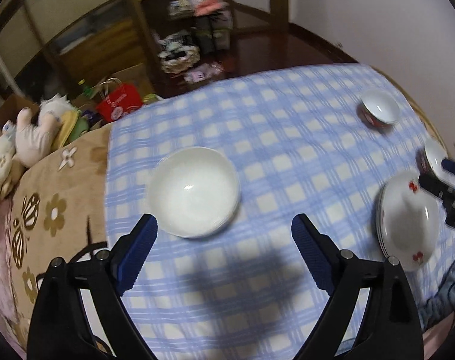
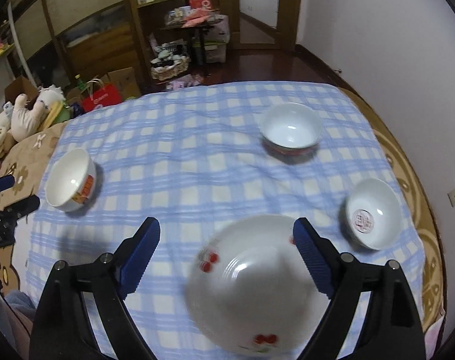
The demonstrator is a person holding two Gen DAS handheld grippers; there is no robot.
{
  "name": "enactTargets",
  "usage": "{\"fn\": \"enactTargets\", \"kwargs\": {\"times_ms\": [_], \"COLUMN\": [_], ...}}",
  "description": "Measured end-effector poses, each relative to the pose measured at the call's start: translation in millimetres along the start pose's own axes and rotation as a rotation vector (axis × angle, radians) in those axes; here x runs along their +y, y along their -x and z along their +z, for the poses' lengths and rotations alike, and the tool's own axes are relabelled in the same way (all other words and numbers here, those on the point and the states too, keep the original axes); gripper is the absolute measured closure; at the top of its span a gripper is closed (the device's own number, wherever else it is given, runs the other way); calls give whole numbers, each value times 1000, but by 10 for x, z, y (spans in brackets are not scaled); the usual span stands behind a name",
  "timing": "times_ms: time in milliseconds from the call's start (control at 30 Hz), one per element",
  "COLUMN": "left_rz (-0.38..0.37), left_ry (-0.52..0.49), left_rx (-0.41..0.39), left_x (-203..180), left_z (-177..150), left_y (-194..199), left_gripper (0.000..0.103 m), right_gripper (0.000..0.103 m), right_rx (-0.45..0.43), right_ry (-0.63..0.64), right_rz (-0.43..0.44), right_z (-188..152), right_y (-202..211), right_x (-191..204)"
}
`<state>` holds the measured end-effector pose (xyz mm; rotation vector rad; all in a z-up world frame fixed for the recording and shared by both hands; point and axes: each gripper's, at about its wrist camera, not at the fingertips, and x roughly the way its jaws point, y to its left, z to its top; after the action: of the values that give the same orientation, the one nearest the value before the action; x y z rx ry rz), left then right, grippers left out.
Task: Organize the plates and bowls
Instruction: 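Close the left tool on a large white bowl rim while the right tool grips another white bowl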
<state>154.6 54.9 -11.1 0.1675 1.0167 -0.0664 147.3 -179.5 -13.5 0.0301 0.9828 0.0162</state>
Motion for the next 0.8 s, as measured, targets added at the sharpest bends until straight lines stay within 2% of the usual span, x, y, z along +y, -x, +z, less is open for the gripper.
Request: {"fn": "enactTargets", "kwargs": {"times_ms": [100, 233, 367, 467, 600, 800], "left_rz": [23, 123, 105, 100, 75, 78], "left_ry": [38, 54, 98, 122, 174, 226], "left_rx": [-17, -79, -67, -43, -19, 20], "left_x": [216, 414, 617, 724, 875, 982], "left_z": [40, 25, -7, -23, -65, -88], "left_y": [-8, -37, -197, -330, -520, -717], "left_gripper": [13, 13, 13, 13, 13, 13], "right_gripper": [9, 9, 9, 9, 9, 9], "right_rx": [-16, -58, -103, -94, -91, -65], "right_ry": [32, 70, 93, 99, 133, 158], "right_rz": [16, 74, 144, 181, 196, 223], "right_z": [80, 195, 319, 423, 510, 548], "right_y": [-54, -87, -125, -221, -349, -646], "right_x": [234, 503, 758, 940, 1188, 1463]}}
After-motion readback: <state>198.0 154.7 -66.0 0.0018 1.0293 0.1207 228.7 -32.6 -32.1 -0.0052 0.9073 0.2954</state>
